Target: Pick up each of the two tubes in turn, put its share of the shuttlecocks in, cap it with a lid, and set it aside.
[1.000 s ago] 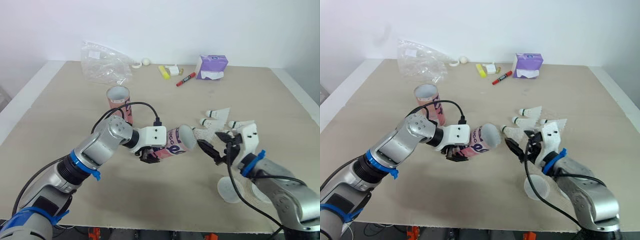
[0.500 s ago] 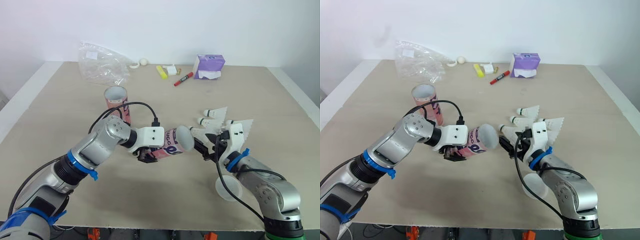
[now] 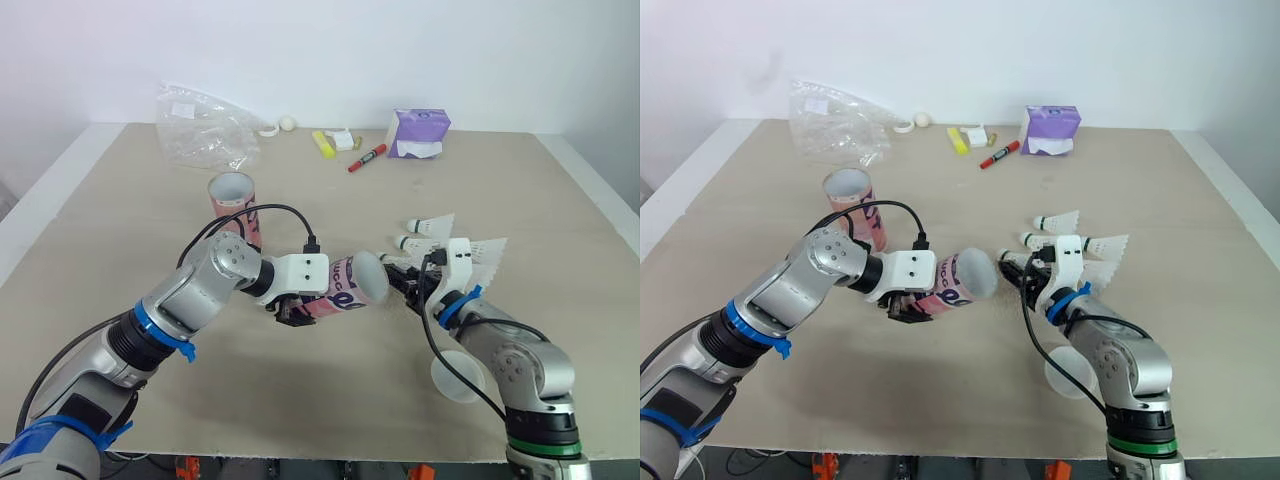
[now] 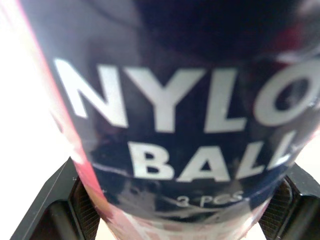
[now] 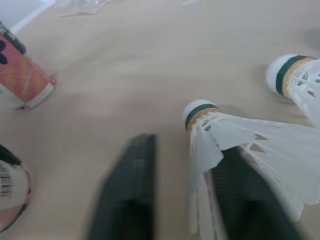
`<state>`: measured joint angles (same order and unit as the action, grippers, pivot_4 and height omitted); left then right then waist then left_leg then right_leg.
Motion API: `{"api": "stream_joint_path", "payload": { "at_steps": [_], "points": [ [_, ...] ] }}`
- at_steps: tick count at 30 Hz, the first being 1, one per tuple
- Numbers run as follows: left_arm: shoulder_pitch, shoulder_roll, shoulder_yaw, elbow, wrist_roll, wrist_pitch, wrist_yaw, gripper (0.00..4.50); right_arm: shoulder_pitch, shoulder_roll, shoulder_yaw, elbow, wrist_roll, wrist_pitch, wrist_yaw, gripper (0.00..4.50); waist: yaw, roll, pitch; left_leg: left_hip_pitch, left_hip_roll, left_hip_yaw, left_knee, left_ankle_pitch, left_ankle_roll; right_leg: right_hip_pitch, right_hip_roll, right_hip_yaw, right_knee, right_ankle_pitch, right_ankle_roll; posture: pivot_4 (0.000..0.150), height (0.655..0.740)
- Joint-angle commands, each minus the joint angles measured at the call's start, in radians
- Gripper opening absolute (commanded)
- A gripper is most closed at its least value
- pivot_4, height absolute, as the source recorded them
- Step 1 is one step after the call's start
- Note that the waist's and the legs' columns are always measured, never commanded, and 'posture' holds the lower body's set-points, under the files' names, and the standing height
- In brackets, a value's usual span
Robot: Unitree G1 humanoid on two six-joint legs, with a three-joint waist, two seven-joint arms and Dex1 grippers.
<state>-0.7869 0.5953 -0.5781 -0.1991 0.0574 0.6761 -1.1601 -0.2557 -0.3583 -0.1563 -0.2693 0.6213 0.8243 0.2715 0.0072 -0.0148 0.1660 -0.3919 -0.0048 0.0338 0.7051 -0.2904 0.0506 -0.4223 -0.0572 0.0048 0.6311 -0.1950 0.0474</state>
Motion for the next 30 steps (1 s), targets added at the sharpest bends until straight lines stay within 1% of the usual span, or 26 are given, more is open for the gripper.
{"api": "stream_joint_path", "payload": {
  "at_steps": [1,8,11,14,17,19,21,23,26,30],
  "points": [
    [0.016,-0.002,-0.008,0.002,0.014,0.007,0.015,3.66,-0.024,0.005,-0.008,-0.009,-0.006,-0.009,0.001,0.03,0.0,0.0,0.0,0.0,0.0,0.0,0.0,0.0,0.0,0.0,0.0,0.0,0.0,0.0,0.0,0.15,0.74],
    [0.017,-0.009,-0.011,0.005,0.015,0.006,0.02,3.66,-0.013,-0.019,-0.004,-0.054,-0.025,-0.025,0.028,0.03,0.0,0.0,0.0,0.0,0.0,0.0,0.0,0.0,0.0,0.0,0.0,0.0,0.0,0.0,0.001,0.15,0.74],
    [0.017,-0.011,-0.012,0.008,0.015,0.003,0.019,3.66,-0.009,-0.08,-0.032,-0.147,0.005,0.004,0.059,0.03,0.002,0.0,0.0,0.0,-0.001,0.0,0.0,0.0,0.0,0.0,-0.001,0.0,0.0,-0.001,0.001,0.15,0.74],
    [0.015,-0.011,-0.012,0.022,0.016,-0.007,0.016,3.66,-0.023,-0.219,-0.102,-0.259,0.054,-0.007,0.163,0.03,0.003,0.001,0.0,0.0,-0.001,0.0,0.0,0.0,0.0,0.0,-0.002,0.0,0.0,-0.001,0.003,0.15,0.74],
    [0.013,-0.012,-0.012,0.037,0.018,-0.018,0.014,3.66,-0.028,-0.361,-0.163,-0.316,0.023,-0.112,0.28,0.03,0.004,0.001,0.0,0.0,-0.002,0.0,0.0,0.0,0.0,0.0,-0.002,0.0,-0.001,-0.002,0.005,0.15,0.74],
    [0.011,-0.016,-0.01,0.046,0.016,-0.021,0.011,3.66,-0.022,-0.426,-0.203,-0.339,0.009,-0.194,0.358,0.03,0.004,0.001,0.0,0.0,-0.002,0.0,0.0,0.0,0.0,0.001,-0.002,0.0,-0.001,-0.003,0.004,0.15,0.74],
    [0.01,-0.02,-0.008,0.052,0.014,-0.021,0.008,3.66,-0.008,-0.463,-0.225,-0.353,0.004,-0.255,0.416,0.03,0.004,0.001,0.0,0.0,-0.002,-0.001,0.0,0.0,0.0,0.002,-0.002,-0.001,-0.001,-0.004,0.003,0.15,0.74],
    [0.008,-0.025,-0.006,0.057,0.011,-0.018,0.004,3.66,0.084,-0.535,-0.216,-0.404,-0.082,-0.404,0.556,0.03,0.006,0.001,0.0,0.001,-0.002,-0.002,0.0,0.0,0.001,0.003,-0.002,-0.001,-0.001,-0.004,0.003,0.15,0.74],
    [0.009,-0.025,-0.005,0.06,0.013,-0.021,0.001,3.66,0.172,-0.574,-0.197,-0.435,-0.151,-0.536,0.646,0.03,0.006,0.0,0.0,0.0,-0.003,-0.003,0.0,0.0,0.001,0.003,-0.001,-0.001,-0.002,-0.005,0.005,0.15,0.74],
    [0.007,-0.023,-0.004,0.063,0.015,-0.021,-0.002,3.66,0.205,-0.584,-0.16,-0.44,-0.199,-0.608,0.687,0.03,0.004,0.0,0.0,0.001,-0.003,-0.002,0.0,0.001,0.002,0.004,-0.002,0.001,-0.002,-0.004,0.005,0.15,0.74]
  ]
}}
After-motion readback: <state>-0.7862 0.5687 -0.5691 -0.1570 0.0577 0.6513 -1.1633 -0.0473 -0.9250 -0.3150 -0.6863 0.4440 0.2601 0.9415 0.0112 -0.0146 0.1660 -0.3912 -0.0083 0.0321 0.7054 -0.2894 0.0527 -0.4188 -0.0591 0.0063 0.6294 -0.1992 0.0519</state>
